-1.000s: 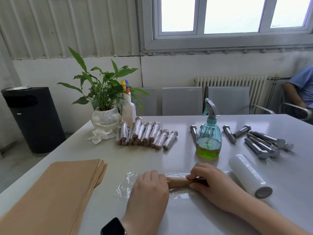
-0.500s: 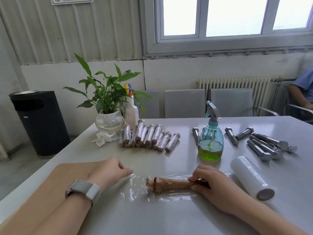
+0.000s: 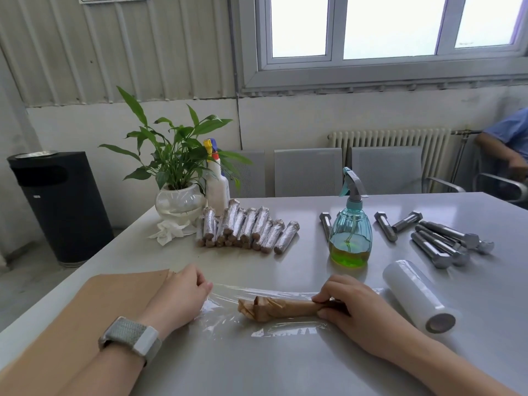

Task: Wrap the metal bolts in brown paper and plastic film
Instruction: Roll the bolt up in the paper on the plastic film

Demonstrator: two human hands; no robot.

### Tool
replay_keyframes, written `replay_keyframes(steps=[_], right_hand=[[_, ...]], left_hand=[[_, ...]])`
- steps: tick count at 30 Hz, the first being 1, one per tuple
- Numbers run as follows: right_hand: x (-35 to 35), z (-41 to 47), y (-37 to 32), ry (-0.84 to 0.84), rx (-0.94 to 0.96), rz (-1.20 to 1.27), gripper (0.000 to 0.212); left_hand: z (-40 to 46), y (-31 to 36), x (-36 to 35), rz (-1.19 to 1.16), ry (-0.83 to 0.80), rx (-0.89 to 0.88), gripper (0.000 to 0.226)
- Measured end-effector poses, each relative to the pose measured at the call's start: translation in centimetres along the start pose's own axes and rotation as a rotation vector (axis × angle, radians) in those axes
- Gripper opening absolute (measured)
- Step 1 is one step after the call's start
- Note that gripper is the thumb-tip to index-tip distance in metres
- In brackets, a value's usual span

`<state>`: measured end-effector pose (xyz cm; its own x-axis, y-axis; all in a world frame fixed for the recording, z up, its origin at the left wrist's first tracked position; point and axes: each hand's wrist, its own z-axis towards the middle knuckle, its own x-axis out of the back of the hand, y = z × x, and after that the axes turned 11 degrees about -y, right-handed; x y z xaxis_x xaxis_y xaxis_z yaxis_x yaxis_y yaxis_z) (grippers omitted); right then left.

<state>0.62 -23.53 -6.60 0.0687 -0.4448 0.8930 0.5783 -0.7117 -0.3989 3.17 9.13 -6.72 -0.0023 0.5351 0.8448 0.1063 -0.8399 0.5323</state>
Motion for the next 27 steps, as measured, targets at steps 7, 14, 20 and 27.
replay_keyframes(steps=[7,14,20,27], right_hand=[[0.4,-0.1,0.0,0.003,-0.019,-0.019,0.011],[0.5,0.0,-0.1,-0.015,-0.033,-0.009,0.012],[0.6,0.0,-0.1,-0.029,-0.031,0.015,0.009],[0.5,0.1,0.3,-0.028,-0.017,-0.007,0.009]], left_hand=[[-1.1,0.2,0.6,-0.036,0.03,-0.018,0.02],[-1.5,4.2,2.3,-0.5,-0.016,-0.074,0.023],[-1.4,12.3,-0.2,-0.887,-0.392,-0.204,0.014],[-0.9,14.2,-5.4,-0.332,-0.556,-0.303,0.007]])
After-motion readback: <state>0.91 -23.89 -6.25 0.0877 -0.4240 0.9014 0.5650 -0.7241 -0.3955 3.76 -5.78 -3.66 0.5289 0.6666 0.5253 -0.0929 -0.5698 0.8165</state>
